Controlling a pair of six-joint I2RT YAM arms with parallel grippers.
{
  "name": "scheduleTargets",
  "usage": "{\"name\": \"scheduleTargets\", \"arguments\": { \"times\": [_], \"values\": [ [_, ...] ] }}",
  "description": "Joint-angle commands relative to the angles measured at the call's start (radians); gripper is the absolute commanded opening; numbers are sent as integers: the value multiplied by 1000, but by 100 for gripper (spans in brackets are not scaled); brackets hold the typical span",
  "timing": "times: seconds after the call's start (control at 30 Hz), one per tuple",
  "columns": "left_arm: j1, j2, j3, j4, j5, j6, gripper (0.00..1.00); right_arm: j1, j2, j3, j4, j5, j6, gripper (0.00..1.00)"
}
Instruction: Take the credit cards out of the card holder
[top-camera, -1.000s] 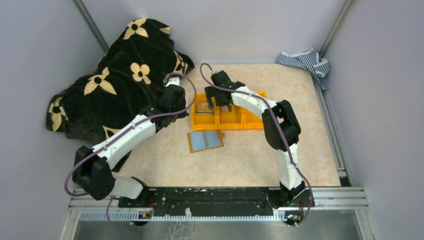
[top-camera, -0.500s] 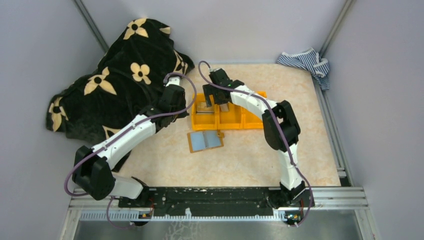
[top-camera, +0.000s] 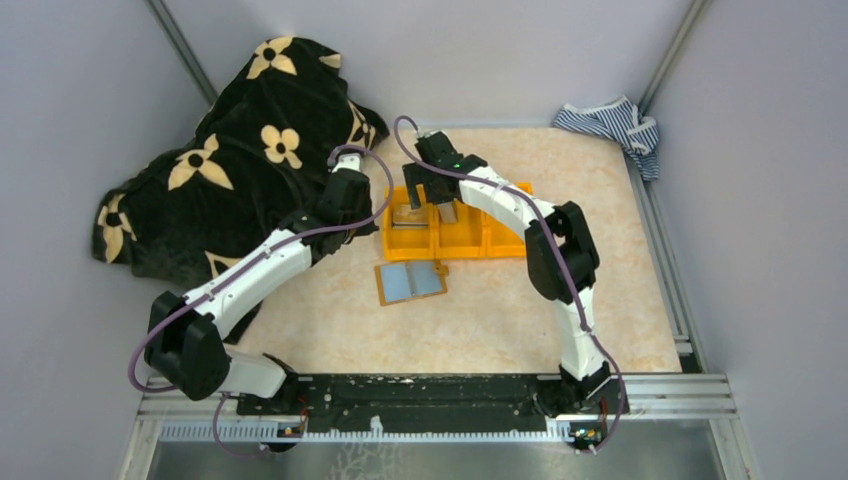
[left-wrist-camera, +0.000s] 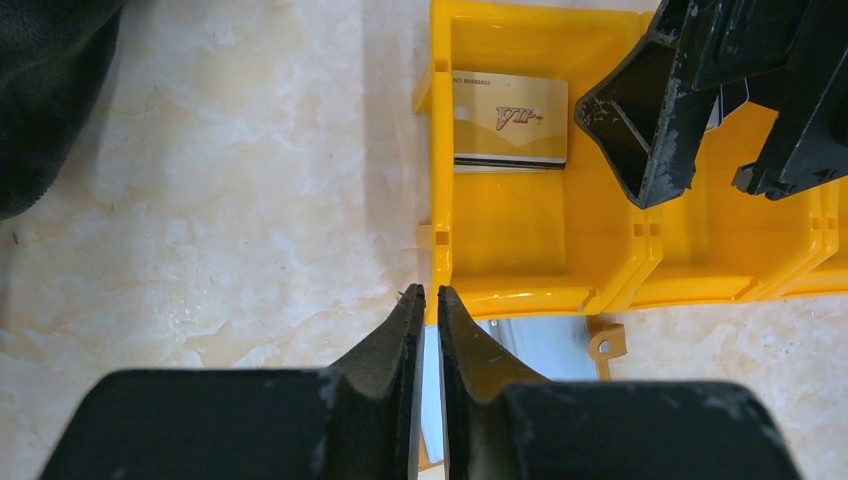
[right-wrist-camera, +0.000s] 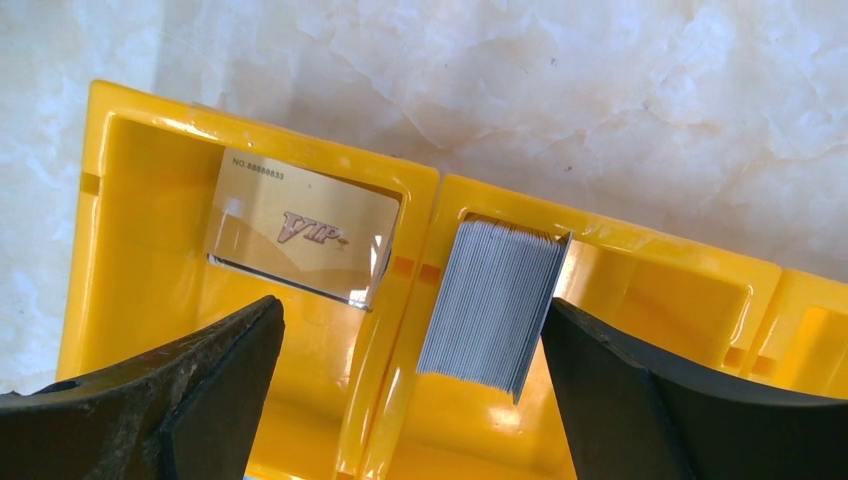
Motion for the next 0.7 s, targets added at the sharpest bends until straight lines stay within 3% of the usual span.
{"name": "scheduleTargets", "arguments": {
  "times": [0.0, 0.47, 0.67],
  "values": [
    [6, 1, -13, 18, 9, 16, 15, 32, 14, 83, 13, 21, -7, 98],
    [6, 11, -13, 23, 25, 18, 14, 35, -7, 78, 17, 78, 1, 87],
    [6, 11, -13, 22, 27, 19, 14, 35, -10, 77, 19, 70, 7, 73]
  ]
}}
